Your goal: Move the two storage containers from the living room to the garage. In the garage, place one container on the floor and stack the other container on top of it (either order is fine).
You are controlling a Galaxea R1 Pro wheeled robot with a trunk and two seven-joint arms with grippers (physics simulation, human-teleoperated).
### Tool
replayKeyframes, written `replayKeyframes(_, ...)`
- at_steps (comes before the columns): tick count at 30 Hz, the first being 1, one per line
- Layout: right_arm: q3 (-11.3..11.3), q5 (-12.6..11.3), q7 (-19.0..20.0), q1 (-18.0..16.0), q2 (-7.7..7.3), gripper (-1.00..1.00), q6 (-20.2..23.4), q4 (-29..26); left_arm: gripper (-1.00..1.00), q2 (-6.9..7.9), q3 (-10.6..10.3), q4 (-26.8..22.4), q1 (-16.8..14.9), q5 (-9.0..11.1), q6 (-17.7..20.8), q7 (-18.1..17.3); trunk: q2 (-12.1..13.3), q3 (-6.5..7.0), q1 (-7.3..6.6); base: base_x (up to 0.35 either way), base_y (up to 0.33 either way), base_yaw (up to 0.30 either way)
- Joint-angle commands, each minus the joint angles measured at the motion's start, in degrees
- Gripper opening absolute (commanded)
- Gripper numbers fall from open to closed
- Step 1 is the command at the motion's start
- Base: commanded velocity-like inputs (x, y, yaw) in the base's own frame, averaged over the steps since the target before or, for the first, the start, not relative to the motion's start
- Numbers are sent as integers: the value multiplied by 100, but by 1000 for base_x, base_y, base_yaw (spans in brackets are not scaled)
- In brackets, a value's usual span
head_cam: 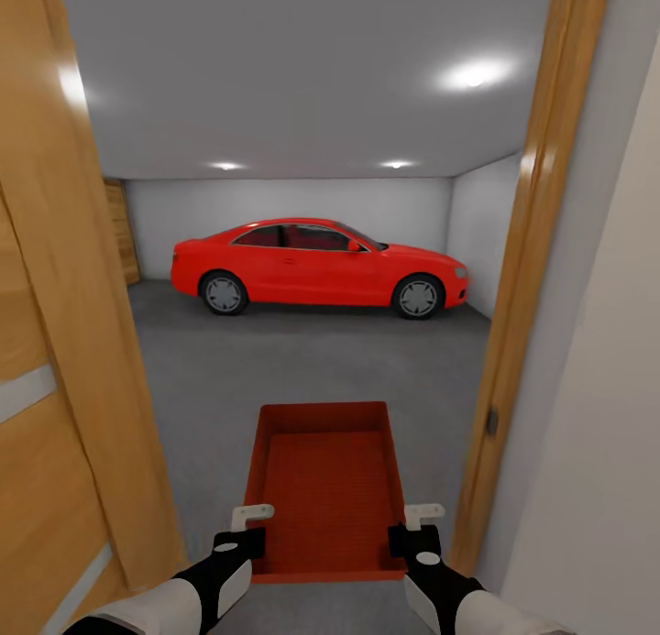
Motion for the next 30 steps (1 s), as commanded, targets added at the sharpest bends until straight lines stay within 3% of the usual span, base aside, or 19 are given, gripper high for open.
replayKeyframes(1,-265,-56,27,-6,2,-100,7,20,-100,133,250,-28,-5,-22,-119,7,-6,-8,3,247,225,-255)
replayKeyframes(10,-265,-61,27,-7,2,-100,7,20,-100,133,250,-28,-5,-20,-124,7,-6,-8,3,247,225,-221)
replayKeyframes(30,-265,-62,27,-4,2,-100,12,20,-100,133,250,-28,-5,-11,-134,7,-6,-8,3,24,19,-3)
